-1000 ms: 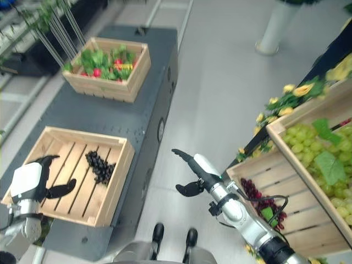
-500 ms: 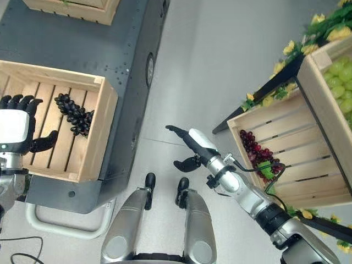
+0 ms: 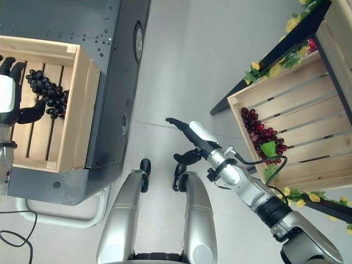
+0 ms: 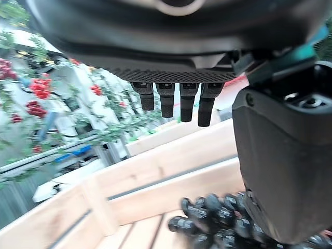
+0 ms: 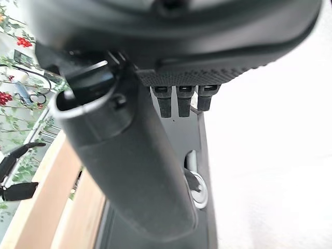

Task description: Pick up the fruits from the basket on one side to the basket on the other side

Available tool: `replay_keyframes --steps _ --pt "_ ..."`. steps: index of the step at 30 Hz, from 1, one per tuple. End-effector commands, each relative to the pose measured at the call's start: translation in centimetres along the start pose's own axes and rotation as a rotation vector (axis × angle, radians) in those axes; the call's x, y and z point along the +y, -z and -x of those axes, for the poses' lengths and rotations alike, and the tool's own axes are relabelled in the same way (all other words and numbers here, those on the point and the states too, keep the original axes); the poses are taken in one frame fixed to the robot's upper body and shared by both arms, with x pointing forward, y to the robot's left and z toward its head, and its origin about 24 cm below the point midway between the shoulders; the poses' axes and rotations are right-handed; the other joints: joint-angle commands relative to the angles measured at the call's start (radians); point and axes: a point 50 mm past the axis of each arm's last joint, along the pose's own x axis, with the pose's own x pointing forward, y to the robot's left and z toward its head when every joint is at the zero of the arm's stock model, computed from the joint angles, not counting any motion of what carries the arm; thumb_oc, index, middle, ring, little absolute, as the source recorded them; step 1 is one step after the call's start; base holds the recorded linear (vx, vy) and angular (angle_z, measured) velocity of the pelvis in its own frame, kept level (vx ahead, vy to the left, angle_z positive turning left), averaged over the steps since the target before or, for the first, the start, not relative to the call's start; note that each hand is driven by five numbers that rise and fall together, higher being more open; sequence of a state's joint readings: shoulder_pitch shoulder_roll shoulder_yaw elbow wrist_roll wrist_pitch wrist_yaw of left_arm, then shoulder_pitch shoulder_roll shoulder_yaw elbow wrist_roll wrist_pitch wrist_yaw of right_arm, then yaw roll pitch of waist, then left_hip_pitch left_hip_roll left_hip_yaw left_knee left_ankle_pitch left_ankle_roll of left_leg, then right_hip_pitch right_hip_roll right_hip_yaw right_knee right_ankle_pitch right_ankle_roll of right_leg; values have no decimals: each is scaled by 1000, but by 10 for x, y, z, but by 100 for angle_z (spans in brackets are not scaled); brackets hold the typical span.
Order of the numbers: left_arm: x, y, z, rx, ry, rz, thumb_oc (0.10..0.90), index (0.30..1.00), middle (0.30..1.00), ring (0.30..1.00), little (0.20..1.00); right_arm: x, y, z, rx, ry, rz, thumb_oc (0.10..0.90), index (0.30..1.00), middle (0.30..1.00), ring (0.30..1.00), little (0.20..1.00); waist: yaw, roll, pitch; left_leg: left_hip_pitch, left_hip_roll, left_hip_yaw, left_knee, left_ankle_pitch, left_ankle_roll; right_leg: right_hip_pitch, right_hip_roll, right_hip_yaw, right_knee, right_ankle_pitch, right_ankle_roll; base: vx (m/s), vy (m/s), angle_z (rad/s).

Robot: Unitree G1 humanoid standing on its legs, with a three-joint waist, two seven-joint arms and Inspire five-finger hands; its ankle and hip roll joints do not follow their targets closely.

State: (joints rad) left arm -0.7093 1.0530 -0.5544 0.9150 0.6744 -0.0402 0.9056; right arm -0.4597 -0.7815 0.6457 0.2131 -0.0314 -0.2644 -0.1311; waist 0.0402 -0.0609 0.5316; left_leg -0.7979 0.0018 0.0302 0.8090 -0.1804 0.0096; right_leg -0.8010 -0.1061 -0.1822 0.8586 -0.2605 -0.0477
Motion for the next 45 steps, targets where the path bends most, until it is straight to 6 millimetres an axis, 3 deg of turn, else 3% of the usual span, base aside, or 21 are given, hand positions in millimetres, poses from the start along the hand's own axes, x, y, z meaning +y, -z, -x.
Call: replay_keyframes --steps 1,7,14,20,26,37,45 --pt "44 39 -30 58 -148 -70 800 900 900 900 900 -25 -27 -5 -162 125 -14 800 900 900 900 900 6 6 -12 67 2 50 -40 -15 31 121 4 -14 -16 -13 -5 0 0 0" --pt "41 37 -35 20 -34 -51 800 900 900 900 900 -26 -24 -3 -158 145 -27 800 900 900 900 900 10 -12 -12 59 1 40 -47 -10 27 120 9 -21 -25 -8 2 20 -16 2" --pt "35 39 -31 9 97 -13 800 900 900 900 900 -24 -25 -2 -163 138 -44 800 900 900 900 900 17 -14 -12 65 -5 29 -76 4 22 129 10 -32 -48 -3 6 12 -21 3" --pt "37 41 -35 -3 145 -16 800 900 900 900 900 -21 -25 -2 -165 147 -46 800 900 900 900 900 26 -16 -12 66 -7 22 -82 6 21 138 5 -47 -53 -7 4 -7 -36 4" --pt "43 41 -42 0 86 -13 800 900 900 900 900 -14 -23 -2 -157 141 -66 800 900 900 900 900 33 -36 -12 70 -5 7 -84 5 20 155 8 -59 -62 -8 4 -4 -37 6" --pt "39 7 -57 -189 119 -2 800 900 900 900 900 -8 -29 -9 -170 152 -76 800 900 900 900 900 25 -81 -12 65 3 -4 -93 1 24 156 24 -71 -76 2 8 -4 -7 2" --pt "34 -14 -59 -392 212 -145 800 900 900 900 900 -6 -27 -9 -170 125 -72 800 900 900 900 900 9 -85 -12 65 8 0 -104 2 23 150 28 -68 -89 11 13 0 0 0"
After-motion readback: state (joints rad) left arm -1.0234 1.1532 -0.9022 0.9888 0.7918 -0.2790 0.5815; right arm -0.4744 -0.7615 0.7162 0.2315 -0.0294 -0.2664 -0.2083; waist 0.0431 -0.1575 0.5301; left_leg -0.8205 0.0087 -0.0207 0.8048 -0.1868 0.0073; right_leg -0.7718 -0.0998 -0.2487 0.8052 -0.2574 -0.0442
